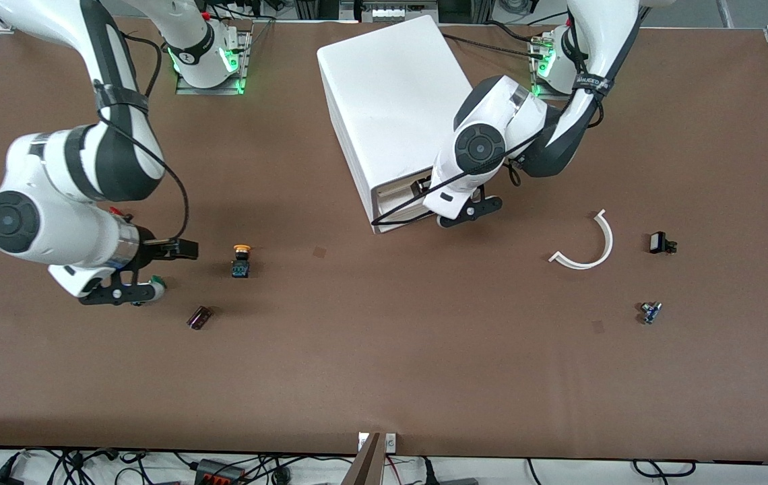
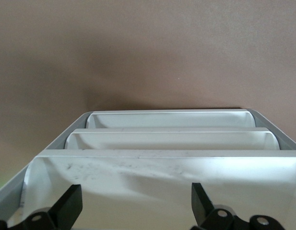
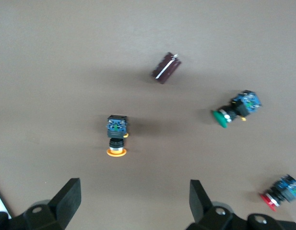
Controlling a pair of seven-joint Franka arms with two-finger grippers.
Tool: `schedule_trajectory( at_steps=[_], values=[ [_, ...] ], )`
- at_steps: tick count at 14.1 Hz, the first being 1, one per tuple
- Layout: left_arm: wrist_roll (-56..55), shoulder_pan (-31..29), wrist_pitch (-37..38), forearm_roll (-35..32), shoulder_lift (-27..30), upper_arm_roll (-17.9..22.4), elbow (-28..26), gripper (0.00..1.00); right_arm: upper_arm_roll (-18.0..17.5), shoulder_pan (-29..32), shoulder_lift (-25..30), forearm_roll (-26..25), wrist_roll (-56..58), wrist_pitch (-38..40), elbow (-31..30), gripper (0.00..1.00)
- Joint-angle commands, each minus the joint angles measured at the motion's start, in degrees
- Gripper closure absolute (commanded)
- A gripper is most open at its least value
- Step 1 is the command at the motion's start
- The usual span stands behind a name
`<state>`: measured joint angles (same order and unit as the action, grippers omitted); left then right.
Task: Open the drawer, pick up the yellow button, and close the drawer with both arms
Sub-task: 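Push the drawer shut with the left gripper while the right gripper withdraws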
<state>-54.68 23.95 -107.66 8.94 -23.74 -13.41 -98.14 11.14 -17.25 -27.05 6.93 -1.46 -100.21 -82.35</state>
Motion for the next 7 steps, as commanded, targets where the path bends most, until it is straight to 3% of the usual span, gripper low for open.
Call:
schedule_trajectory(
  at_steps=[1, 3, 7],
  values=[
    [3.1, -2.8, 0.7, 0.5, 1.6, -0.5, -0.3, 0.0, 1.5, 0.5, 2.3, -0.2, 1.1, 3.1, 2.4, 0.0],
    [5.7, -4.4, 0.9, -0.2, 1.6, 0.1, 2.1, 0.0, 4.1, 0.5, 2.8, -0.2, 1.6, 4.1, 3.2, 0.0],
    [7.8, -10.5, 3.7, -11.6, 2.2, 0.0, 7.9, 0.0, 6.9, 1.2, 4.8, 0.5, 0.9, 5.6, 7.1, 0.0]
  ],
)
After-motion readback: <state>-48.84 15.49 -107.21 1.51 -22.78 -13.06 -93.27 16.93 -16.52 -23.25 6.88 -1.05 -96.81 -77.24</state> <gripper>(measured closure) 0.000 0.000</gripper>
